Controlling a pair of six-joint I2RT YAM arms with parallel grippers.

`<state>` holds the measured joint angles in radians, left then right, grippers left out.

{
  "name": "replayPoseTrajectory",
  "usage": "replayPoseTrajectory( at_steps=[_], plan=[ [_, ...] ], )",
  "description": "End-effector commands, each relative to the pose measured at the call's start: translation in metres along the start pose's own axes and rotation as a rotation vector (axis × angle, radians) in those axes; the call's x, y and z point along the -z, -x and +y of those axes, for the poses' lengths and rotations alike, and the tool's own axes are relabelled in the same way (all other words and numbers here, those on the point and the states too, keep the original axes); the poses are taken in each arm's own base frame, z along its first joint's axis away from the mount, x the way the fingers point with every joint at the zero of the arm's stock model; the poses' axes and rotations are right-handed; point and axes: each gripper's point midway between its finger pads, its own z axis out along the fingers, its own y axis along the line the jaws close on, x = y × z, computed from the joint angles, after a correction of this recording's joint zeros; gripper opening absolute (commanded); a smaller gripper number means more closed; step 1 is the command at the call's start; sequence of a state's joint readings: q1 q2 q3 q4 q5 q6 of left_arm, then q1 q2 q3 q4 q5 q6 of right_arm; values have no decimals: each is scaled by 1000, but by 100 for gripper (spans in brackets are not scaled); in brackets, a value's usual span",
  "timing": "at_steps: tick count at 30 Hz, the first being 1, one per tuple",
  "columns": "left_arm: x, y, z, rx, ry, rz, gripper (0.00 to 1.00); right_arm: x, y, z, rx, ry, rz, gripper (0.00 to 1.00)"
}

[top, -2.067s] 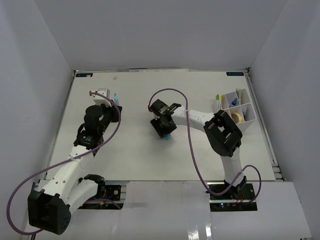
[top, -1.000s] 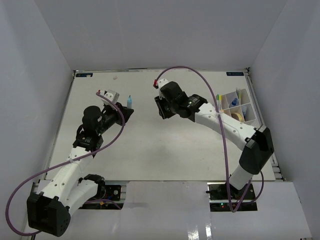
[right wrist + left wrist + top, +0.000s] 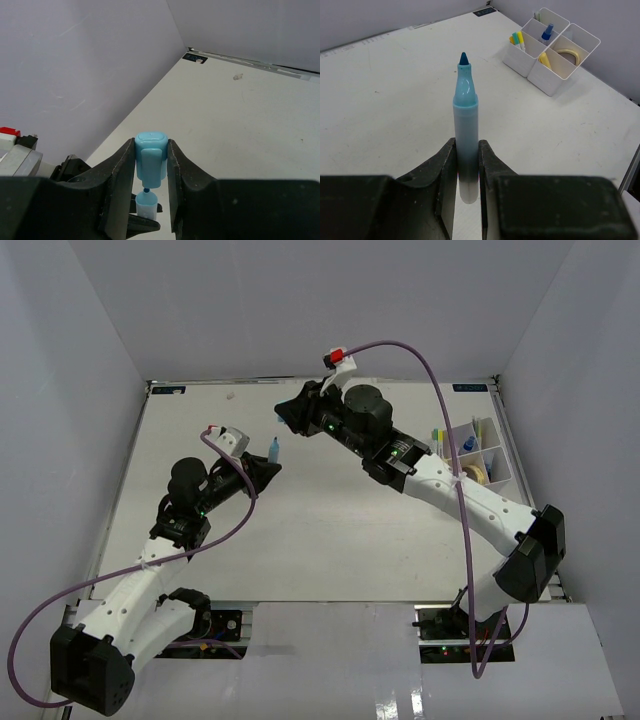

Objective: Sort the stationery into containers
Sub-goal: Close the pen cap on the pen.

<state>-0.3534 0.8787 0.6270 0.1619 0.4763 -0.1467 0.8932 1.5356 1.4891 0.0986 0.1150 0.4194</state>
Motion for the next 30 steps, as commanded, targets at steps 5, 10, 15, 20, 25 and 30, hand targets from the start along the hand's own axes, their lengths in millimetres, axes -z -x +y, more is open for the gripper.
replayPoseTrajectory(
  at_steps=[5, 10, 15, 20, 25, 30],
  plan=[
    [0, 2, 4, 2, 32, -21, 0, -7, 6, 22, -29, 64, -55, 13],
    [1, 3, 4, 0, 33, -25, 0, -10, -8, 23, -19, 61, -20, 13],
    [1, 4, 4, -2, 35, -27, 0, -13, -20, 20, -13, 46, 1, 12],
    [1, 5, 4, -5, 36, -30, 0, -16, -27, 16, -5, 27, 17, 12],
    [2, 6, 4, -7, 37, -33, 0, -18, -35, 17, 0, 22, 32, 12],
    [2, 5, 4, -8, 43, -34, 0, -18, -40, 13, 3, 12, 40, 12]
  ],
)
